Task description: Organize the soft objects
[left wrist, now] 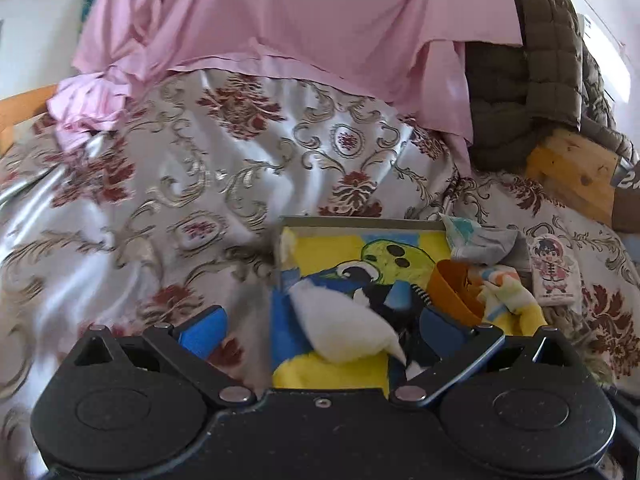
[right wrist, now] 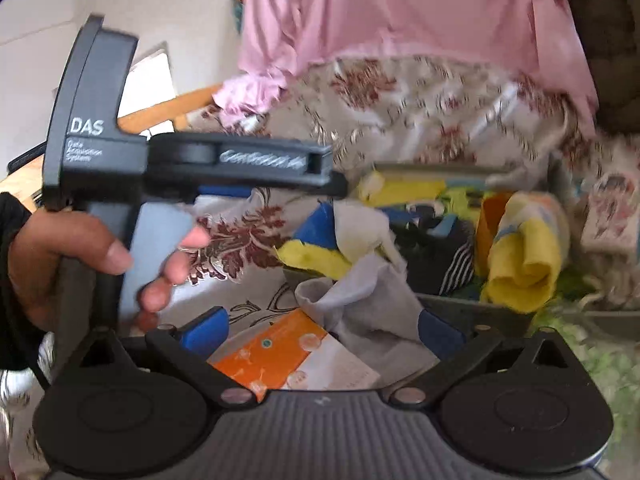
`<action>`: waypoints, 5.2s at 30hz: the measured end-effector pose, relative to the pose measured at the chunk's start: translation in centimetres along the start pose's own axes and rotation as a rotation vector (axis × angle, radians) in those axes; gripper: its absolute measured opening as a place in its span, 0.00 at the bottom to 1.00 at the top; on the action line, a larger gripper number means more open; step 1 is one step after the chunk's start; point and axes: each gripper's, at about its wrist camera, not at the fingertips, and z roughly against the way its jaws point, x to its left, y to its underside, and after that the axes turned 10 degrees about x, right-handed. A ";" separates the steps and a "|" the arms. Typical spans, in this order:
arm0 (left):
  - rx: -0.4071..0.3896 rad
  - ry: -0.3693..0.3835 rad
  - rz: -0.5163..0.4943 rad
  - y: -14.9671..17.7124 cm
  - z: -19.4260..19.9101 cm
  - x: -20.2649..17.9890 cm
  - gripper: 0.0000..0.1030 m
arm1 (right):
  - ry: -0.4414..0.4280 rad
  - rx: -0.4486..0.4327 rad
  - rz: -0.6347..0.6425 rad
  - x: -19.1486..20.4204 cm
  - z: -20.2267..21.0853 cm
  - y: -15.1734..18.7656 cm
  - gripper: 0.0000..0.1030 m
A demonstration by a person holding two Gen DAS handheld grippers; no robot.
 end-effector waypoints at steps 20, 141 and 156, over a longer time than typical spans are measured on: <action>0.239 0.154 0.015 -2.5 -9.1 1.6 0.99 | 0.007 0.061 -0.004 -0.5 -5.1 -1.4 1.00; 0.115 0.159 0.190 -3.1 -4.4 0.9 0.05 | 0.048 -0.233 -0.178 -6.9 -1.0 -6.6 0.08; 0.158 0.163 0.189 -2.2 -5.2 0.9 0.06 | 0.033 -0.182 -0.220 -7.8 -1.6 -6.2 0.11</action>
